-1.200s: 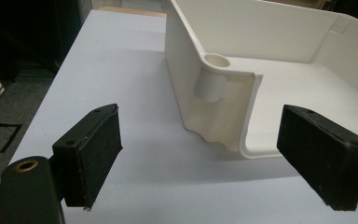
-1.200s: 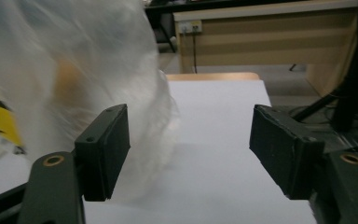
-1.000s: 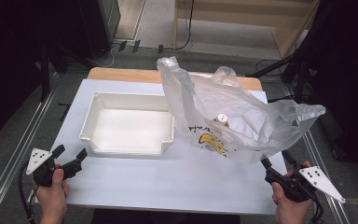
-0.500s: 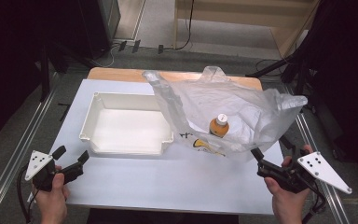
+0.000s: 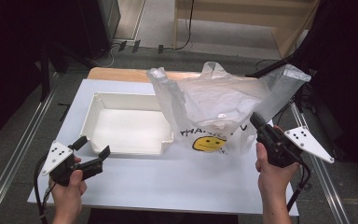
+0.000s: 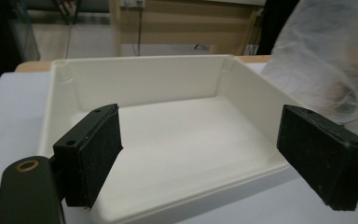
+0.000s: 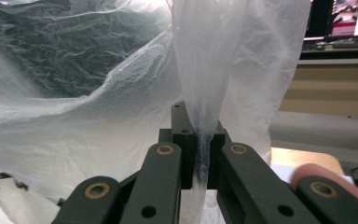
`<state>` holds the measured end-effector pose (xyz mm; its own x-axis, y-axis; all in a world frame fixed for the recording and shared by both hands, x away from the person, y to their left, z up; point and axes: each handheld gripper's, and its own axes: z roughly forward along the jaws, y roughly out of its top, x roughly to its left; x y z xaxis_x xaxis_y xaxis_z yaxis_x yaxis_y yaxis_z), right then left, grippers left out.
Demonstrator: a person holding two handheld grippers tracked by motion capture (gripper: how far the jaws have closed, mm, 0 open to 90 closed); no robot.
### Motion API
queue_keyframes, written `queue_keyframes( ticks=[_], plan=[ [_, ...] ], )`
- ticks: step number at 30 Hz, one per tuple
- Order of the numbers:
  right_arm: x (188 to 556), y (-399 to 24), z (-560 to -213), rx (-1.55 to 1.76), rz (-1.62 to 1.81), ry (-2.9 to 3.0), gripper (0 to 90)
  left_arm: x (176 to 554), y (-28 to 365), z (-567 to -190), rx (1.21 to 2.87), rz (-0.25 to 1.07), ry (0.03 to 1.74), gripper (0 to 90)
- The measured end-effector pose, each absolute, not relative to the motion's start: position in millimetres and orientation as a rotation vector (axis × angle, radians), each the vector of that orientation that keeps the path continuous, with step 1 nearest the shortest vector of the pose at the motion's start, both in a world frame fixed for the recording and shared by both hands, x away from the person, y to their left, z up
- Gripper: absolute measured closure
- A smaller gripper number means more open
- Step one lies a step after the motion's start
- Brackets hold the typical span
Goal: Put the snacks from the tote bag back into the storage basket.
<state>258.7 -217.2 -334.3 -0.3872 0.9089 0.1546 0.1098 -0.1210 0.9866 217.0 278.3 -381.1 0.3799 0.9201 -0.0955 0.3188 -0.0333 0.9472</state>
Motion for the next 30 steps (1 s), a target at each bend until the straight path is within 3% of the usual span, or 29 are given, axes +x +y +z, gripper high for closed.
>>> queue_keyframes(
  ticks=[17,30],
  plan=[
    [269,-219,-342,1.19,1.591,1.521,90.0,248,162,-345,1.659,0.608,0.914,14.1],
    [280,-208,-359,1.197,1.551,1.613,90.0,259,95,-323,1.687,0.6,0.79,13.8]
  ],
)
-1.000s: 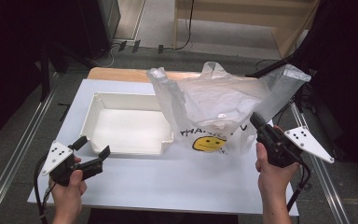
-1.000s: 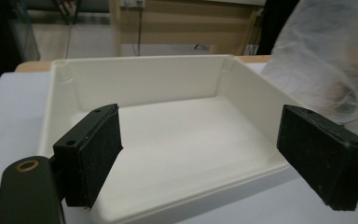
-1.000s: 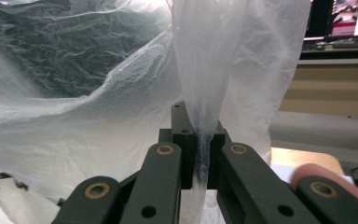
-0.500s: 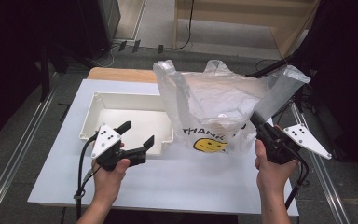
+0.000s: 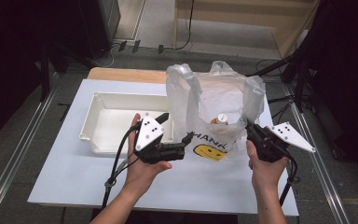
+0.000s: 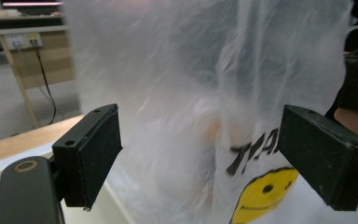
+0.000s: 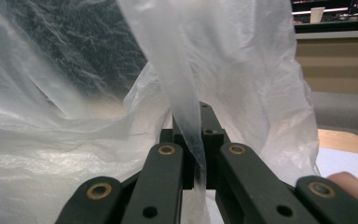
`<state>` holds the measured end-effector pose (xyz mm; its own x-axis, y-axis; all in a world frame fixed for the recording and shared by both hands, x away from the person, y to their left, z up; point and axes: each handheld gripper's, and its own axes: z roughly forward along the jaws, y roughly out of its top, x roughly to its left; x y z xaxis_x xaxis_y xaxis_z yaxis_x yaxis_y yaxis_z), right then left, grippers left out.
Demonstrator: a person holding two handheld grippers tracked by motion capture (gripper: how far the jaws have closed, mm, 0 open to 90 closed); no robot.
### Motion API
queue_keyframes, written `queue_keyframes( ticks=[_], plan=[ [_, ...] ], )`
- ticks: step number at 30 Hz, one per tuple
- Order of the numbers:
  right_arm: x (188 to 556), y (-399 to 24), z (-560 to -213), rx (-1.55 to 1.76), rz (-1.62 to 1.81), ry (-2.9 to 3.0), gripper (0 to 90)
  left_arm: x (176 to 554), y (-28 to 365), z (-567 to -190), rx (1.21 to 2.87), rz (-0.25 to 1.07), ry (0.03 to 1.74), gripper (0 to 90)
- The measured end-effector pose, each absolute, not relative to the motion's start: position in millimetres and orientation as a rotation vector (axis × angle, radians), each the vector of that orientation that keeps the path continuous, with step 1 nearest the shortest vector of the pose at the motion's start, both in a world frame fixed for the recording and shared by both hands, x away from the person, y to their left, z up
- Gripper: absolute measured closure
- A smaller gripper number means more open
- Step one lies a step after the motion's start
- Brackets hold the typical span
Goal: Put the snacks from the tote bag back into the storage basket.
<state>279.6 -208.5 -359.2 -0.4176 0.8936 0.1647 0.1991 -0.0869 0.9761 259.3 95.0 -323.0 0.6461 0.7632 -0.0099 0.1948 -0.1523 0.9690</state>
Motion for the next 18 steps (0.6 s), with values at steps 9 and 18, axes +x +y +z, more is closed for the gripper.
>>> queue_keyframes(
  ticks=[9,18],
  plan=[
    [282,-203,-367,1.182,1.528,1.668,90.0,268,70,-325,1.656,0.573,0.81,32.6],
    [288,-209,-379,1.239,1.504,1.68,90.0,295,70,-353,1.73,0.428,0.909,90.0]
  ],
)
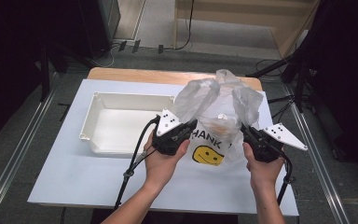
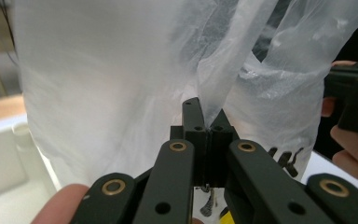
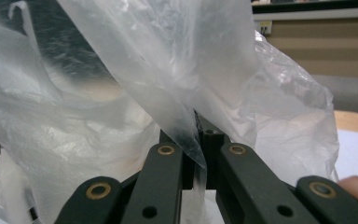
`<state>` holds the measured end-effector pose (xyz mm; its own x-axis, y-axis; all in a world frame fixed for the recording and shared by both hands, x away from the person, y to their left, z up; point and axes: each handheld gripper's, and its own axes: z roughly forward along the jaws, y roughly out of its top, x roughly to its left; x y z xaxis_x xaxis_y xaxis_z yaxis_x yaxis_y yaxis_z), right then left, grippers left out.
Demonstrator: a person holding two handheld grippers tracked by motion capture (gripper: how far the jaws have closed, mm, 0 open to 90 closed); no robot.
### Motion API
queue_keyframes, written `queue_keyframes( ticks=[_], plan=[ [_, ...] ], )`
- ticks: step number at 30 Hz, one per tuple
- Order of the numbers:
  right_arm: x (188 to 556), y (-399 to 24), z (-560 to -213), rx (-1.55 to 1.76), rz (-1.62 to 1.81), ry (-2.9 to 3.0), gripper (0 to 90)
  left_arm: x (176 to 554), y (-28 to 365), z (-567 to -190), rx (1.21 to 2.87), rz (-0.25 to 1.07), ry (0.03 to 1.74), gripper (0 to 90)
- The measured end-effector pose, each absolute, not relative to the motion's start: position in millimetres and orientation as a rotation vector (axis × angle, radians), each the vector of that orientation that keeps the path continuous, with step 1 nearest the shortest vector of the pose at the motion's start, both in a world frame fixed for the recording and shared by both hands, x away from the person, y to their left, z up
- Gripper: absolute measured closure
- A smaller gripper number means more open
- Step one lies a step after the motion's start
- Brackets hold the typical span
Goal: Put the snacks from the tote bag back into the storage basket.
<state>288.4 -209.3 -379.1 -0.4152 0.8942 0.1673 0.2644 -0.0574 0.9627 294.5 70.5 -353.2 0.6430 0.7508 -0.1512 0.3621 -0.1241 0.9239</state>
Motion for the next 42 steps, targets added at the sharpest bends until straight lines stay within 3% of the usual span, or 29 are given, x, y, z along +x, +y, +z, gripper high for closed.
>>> queue_keyframes(
  ticks=[11,24,25,26,27,28,29,32,33,36,42],
  plan=[
    [309,-212,-418,1.372,1.399,1.744,90.0,308,67,-403,1.831,0.349,1.027,90.0],
    [325,-212,-467,1.516,1.198,1.841,90.0,294,52,-448,1.877,0.38,1.038,90.0],
    [324,-212,-471,1.503,1.236,1.838,79.3,292,52,-453,1.867,0.375,1.033,90.0],
    [324,-212,-471,1.503,1.236,1.838,79.3,292,52,-453,1.867,0.375,1.033,90.0],
    [319,-214,-466,1.446,1.35,1.807,55.9,291,52,-460,1.872,0.362,1.022,90.0],
    [319,-214,-466,1.446,1.35,1.807,55.9,291,52,-460,1.872,0.362,1.022,90.0],
    [312,-213,-456,1.37,1.412,1.771,44.1,291,52,-463,1.876,0.355,1.016,90.0],
    [305,-213,-448,1.338,1.437,1.738,37.5,291,54,-472,1.867,0.334,1.019,90.0],
    [297,-212,-437,1.299,1.432,1.733,28.5,291,56,-471,1.843,0.343,1.015,90.0],
    [287,-210,-422,1.254,1.429,1.703,19.8,291,60,-472,1.82,0.322,1.022,89.3],
    [276,-206,-395,1.211,1.466,1.649,15.5,288,56,-472,1.831,0.367,1.015,87.7]
  ],
)
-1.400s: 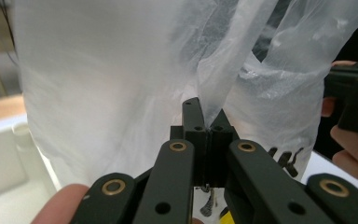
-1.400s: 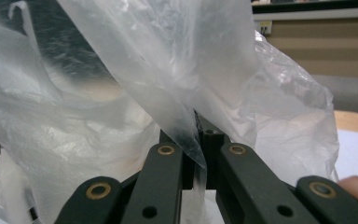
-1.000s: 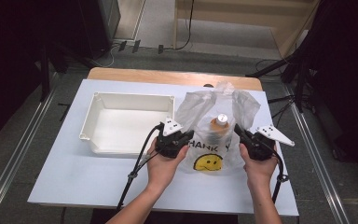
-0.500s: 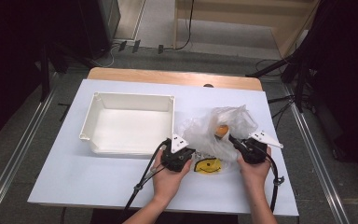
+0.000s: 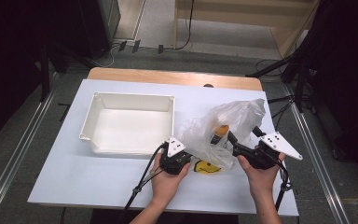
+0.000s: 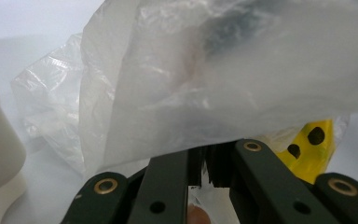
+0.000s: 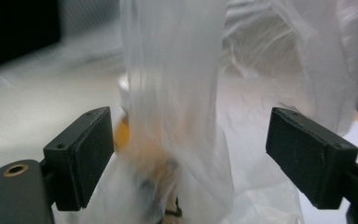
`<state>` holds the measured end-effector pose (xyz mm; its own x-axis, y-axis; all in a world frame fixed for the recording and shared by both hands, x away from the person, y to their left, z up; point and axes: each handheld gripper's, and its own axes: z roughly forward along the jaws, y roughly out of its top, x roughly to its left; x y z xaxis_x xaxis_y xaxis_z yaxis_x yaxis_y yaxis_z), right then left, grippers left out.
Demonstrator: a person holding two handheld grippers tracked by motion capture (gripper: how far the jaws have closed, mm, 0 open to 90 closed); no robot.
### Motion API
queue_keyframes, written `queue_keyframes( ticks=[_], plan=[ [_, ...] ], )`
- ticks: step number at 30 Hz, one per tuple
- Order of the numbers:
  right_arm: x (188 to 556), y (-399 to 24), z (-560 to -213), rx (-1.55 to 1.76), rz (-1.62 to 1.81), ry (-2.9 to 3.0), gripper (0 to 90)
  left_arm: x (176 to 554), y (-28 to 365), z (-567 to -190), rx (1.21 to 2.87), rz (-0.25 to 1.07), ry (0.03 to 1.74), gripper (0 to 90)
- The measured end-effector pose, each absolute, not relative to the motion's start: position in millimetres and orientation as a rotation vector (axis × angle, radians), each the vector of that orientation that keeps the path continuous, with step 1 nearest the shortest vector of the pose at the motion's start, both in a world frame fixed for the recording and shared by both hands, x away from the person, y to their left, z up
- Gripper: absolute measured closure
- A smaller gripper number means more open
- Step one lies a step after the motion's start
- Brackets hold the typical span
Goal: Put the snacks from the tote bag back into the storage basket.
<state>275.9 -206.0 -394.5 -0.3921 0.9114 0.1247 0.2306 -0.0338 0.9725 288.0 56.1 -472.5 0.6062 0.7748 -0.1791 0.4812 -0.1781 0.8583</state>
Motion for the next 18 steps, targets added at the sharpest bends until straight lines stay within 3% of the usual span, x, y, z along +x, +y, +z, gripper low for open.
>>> queue_keyframes(
  ticks=[6,13,16,17,18],
  plan=[
    [270,-206,-352,1.172,1.508,1.57,15.2,288,57,-473,1.83,0.377,1.016,89.9],
    [296,-205,-335,1.21,1.466,1.573,16.1,288,57,-473,1.832,0.378,1.011,90.0],
    [316,-201,-338,1.197,1.445,1.617,56.8,287,56,-473,1.835,0.384,1.007,90.0],
    [323,-201,-342,1.211,1.447,1.642,63.9,287,56,-473,1.835,0.382,1.006,90.0],
    [323,-201,-342,1.211,1.447,1.642,63.9,287,56,-473,1.835,0.382,1.006,90.0]
  ],
)
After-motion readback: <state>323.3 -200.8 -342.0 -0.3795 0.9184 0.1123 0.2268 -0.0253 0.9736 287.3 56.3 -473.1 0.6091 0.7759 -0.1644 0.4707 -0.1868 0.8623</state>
